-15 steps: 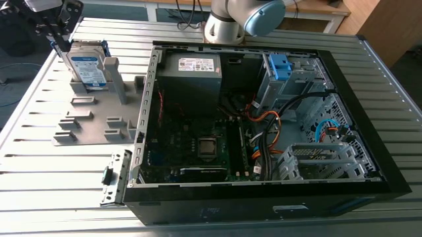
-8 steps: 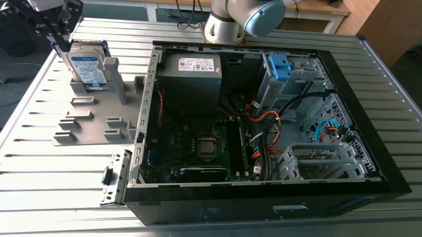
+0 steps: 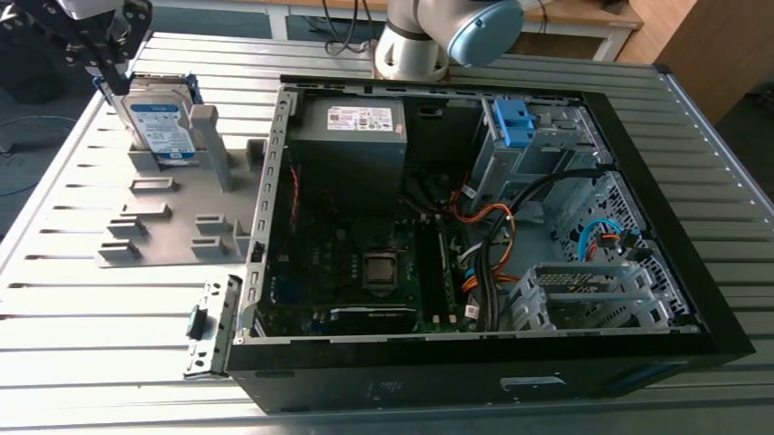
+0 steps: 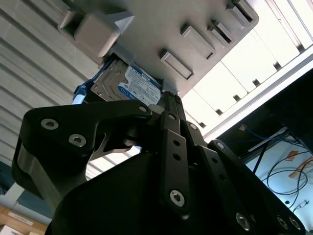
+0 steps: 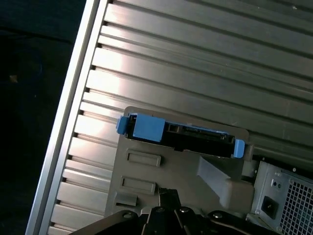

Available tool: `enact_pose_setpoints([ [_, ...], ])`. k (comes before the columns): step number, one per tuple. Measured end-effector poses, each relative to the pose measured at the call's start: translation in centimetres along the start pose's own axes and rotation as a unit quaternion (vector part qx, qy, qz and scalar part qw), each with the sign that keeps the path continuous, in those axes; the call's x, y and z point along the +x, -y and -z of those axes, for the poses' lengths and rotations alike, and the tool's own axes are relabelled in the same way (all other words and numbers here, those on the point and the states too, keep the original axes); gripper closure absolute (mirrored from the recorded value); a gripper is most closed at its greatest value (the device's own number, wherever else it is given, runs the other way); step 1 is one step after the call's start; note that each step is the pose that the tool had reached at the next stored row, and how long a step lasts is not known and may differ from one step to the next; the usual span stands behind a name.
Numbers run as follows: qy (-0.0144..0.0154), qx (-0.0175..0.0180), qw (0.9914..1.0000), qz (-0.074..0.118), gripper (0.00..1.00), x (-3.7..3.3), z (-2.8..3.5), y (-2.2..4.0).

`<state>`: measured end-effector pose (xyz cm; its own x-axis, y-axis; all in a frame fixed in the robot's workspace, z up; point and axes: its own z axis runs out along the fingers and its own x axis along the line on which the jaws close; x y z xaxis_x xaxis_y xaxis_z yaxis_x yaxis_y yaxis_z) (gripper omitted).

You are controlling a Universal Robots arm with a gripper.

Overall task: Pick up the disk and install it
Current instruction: 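Pick up the disk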

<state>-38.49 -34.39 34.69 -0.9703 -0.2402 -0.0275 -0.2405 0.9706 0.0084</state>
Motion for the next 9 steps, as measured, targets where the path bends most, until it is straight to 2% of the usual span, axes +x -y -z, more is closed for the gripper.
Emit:
enact_pose_setpoints([
  [9, -0.0002, -0.0007, 0.99969, 0.025, 0.89, 0.00, 0.00, 0.00],
])
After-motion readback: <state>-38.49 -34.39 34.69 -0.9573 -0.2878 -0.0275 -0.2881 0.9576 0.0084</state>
